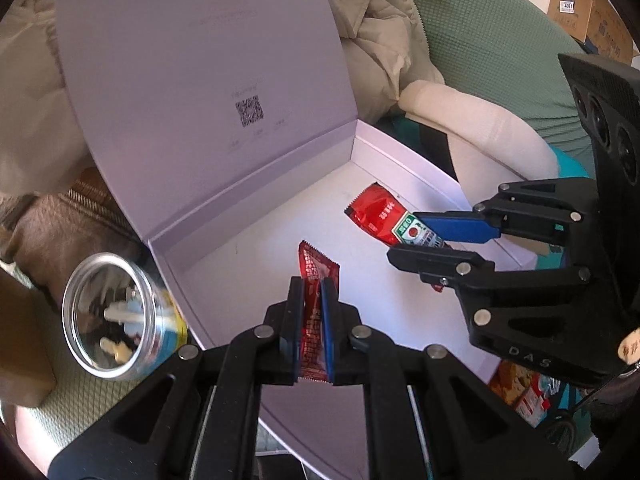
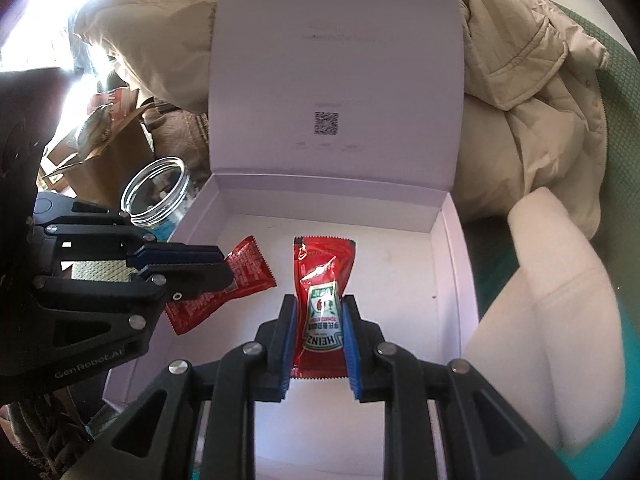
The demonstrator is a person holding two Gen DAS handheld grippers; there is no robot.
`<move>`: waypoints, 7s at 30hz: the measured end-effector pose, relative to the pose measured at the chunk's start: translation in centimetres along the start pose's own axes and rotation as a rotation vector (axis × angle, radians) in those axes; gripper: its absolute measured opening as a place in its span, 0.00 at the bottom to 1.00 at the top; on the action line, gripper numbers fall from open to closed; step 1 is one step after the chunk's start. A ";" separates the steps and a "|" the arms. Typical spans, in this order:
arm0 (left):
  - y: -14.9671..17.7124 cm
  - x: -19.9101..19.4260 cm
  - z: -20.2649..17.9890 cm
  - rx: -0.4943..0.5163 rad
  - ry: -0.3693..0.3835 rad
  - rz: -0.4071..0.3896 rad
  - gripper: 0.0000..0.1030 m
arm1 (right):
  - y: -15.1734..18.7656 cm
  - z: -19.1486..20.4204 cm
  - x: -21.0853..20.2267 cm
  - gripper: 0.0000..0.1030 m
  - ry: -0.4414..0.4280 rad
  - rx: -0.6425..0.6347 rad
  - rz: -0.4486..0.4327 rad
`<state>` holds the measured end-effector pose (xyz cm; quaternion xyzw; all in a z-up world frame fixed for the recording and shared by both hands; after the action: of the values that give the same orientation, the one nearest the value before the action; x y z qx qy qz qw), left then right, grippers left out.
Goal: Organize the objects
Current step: 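Open both tools to drop the two packets inside the white box, then withdraw both tools from the box back toward the packet pile, then lower the right tool over the clear plastic holder while the left tool nears the white-red packet, then grasp the clear plastic holder with the right tool and lift it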
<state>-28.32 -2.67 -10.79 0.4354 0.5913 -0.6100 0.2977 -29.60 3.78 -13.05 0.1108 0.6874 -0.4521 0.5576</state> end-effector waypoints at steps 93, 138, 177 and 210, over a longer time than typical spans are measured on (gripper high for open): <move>0.3 -16.2 -5.0 -0.048 -0.078 -0.196 0.52 | 1.6 0.4 -19.2 0.61 0.312 0.070 -0.167; 12.7 -7.3 -12.5 -0.056 0.043 0.041 0.52 | 15.7 1.2 -14.9 0.61 0.212 0.231 -0.007; 14.7 -0.4 -13.5 -0.138 0.111 0.131 0.52 | 22.0 -2.9 -7.8 0.61 0.108 0.400 0.091; 12.8 0.8 -14.1 -0.051 0.107 0.080 0.39 | 22.5 -3.0 -7.0 0.38 0.071 0.424 0.066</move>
<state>-14.95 9.68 -16.34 0.4830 0.6038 -0.5584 0.3006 -14.35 21.19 -18.25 0.2639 0.5920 -0.5641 0.5117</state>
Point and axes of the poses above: each gripper's, at about its wrist camera, not at the fingertips, and x roughly the way its jaws point, z to its left, y to its underside, the point moved 10 cm from there along x, roughly the way its jaws point, and after that the axes turned 7 degrees about z, right-handed, at the moved point
